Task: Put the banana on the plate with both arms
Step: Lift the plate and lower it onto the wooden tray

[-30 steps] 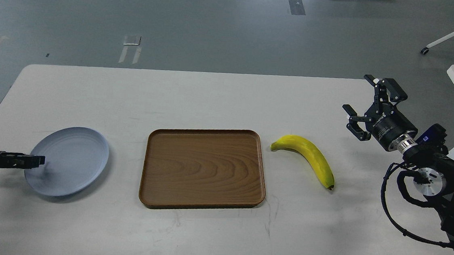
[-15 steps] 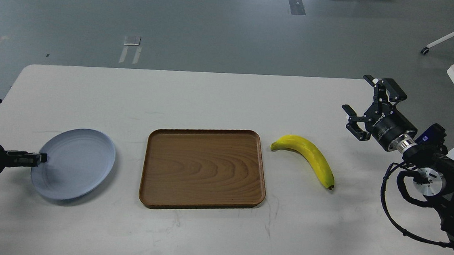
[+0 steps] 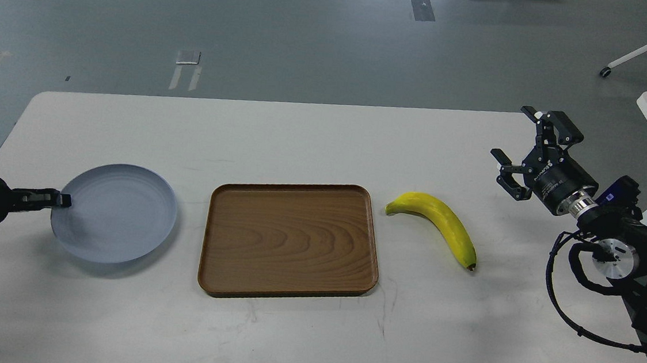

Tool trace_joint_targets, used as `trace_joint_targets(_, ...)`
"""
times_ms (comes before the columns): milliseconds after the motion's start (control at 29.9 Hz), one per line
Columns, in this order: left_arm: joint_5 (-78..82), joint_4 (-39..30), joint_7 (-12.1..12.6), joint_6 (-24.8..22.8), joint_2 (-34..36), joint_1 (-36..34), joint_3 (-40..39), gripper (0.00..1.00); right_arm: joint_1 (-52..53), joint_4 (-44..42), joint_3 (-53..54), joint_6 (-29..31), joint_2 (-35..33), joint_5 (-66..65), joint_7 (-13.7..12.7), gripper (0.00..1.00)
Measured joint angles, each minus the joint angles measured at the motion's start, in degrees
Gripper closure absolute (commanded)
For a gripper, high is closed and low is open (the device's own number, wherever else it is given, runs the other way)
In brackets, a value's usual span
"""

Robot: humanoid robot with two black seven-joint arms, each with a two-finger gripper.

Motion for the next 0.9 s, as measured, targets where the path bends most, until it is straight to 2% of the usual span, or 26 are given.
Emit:
trace_joint_targets(100,-0.90,-1.39,0.00,-0.49,-0.02,-3.38,-0.02,1.00,0.06,-0.04,0.07,0.00,-0.03,0.00,0.00,0.00)
trace_joint_targets(334,-0.21,-10.46,-0.03,-0.57,-0.72,-10.44,-0.03,1.00,0.14,-0.19,0.09,0.00,-0.03,0.00,0.00,0.00)
trace_joint_targets(435,0.67,-13.45,-0.04,-0.56,-3.43,-12.99,0.00,1.00,0.17,-0.26,0.09,0.00,0.01,0.00,0.00,0.00)
trace_joint_targets(903,9.49,-12.49,-0.05,-0.56,-19.69,-15.03,2.66,1.00,0.72,-0.50,0.00,0.00,-1.54,-0.06,0.00,0.00)
